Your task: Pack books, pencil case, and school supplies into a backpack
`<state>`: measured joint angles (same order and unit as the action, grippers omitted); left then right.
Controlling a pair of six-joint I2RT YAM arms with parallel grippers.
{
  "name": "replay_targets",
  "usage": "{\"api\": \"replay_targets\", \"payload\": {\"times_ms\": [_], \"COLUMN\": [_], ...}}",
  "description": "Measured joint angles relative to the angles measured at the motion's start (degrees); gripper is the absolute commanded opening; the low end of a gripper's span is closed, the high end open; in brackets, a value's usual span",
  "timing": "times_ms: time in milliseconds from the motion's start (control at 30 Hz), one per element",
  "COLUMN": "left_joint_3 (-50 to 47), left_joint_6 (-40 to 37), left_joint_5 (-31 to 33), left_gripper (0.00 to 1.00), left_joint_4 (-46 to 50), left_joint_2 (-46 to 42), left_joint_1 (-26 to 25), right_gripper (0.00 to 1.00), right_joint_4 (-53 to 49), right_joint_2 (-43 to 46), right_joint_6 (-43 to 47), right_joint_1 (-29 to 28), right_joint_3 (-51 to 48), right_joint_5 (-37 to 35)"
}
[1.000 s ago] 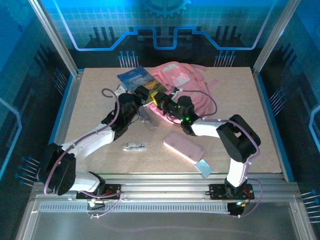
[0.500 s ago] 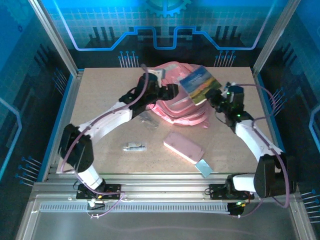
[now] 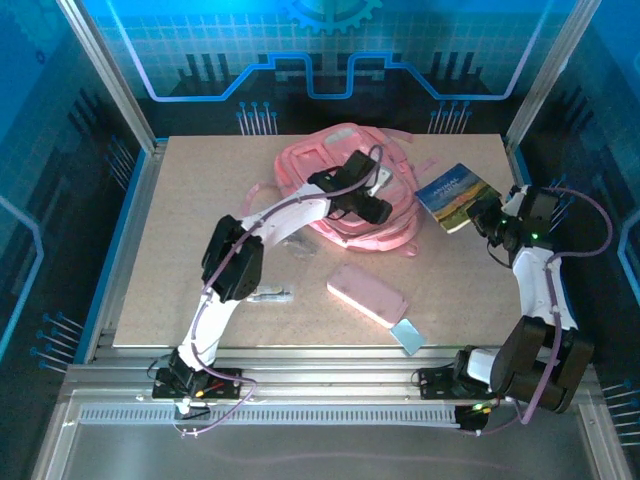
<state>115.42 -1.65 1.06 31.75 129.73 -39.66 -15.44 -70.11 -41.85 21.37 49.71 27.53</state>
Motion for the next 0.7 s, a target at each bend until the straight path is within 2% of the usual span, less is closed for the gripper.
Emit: {"api": "replay_targets", "payload": {"times_ms": [200,233,400,700], "left_joint_3": [5.57,6.43,9.88,11.23], "left_joint_6": [-3.41,-3.61,-4.63,-4.74], "left_joint_5": [3.58,3.98,4.74,4.87], "left_gripper": [0.74,0.68,0.00,0.00], "left_joint_4": [4.70,5.33,7.17,9.49], "left_joint_2": [6.43,7.32,10.14,8.15], "left_joint_1": [-1.03,-1.01,-1.29,-0.92], "right_gripper": [0.00,0.00,0.00,0.00], "right_joint_4": [-1.46,-1.68,-1.73,-4.48], "right_joint_2": [2.93,3.34,5.49,10.29], "right_joint_6": [1.03,1.03,1.01,2.56], "right_joint_1": [0.15,0.22,1.42,3.26], "right_joint_3": [-2.49,-2.64,-2.82,-2.80], "right_joint_5": [2.12,2.19,2.95,1.42]}}
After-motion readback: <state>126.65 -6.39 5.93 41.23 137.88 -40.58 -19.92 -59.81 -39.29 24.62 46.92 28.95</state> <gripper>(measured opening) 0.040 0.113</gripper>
